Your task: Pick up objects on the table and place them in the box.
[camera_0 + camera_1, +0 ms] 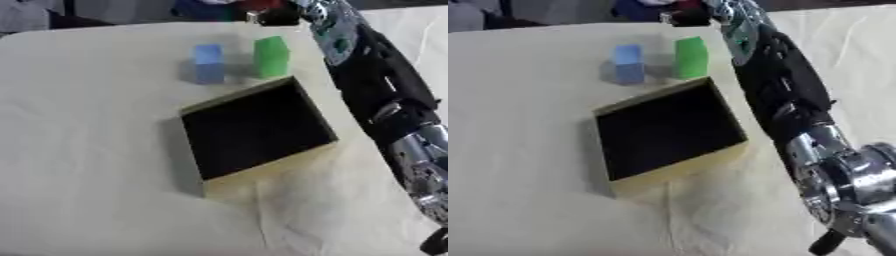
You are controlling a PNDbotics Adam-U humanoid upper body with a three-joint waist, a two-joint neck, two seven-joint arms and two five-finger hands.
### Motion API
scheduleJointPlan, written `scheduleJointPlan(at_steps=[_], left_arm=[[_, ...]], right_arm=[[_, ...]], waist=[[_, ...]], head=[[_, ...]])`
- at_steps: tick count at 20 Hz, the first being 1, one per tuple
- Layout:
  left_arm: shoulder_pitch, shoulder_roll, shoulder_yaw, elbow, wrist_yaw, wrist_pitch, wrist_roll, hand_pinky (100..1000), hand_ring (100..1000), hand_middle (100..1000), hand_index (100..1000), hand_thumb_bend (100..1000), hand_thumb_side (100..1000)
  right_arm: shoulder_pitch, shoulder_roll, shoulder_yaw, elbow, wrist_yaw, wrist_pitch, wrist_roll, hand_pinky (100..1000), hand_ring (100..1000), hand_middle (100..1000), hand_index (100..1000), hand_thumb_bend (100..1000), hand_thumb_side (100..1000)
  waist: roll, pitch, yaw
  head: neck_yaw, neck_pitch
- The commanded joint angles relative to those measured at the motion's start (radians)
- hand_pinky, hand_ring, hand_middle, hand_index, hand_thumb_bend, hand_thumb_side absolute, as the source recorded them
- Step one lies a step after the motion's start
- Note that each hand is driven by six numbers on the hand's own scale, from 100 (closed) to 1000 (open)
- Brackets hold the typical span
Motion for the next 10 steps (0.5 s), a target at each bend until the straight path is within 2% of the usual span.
scheduleJointPlan(at_steps=[1,3,4,10], left_arm=[[-0.008,0.02,0.003,-0.018,0.0,0.001,-0.003,771,673,718,884,235,739],[-0.007,0.02,0.003,-0.018,0.0,0.001,-0.003,771,673,718,884,233,738],[-0.007,0.02,0.003,-0.018,0.0,0.002,-0.003,771,673,717,884,233,738],[-0.007,0.021,0.003,-0.018,-0.001,0.003,-0.004,770,672,716,883,228,731]], right_arm=[[-0.035,-0.026,0.011,-0.026,0.059,-0.008,0.084,940,1000,951,1000,439,736],[-0.04,-0.031,0.029,-0.031,0.108,-0.014,0.14,937,1000,957,1000,438,709],[-0.042,-0.033,0.036,-0.035,0.135,-0.018,0.169,936,1000,960,1000,470,676],[-0.053,-0.054,0.083,-0.071,0.302,-0.07,0.303,925,1000,985,1000,553,651]], waist=[[0.001,-0.025,0.0],[0.001,-0.025,-0.001],[0.001,-0.025,-0.001],[-0.002,-0.025,-0.004]], head=[[0.004,0.006],[0.004,0.006],[0.005,0.006],[0.007,0.008]])
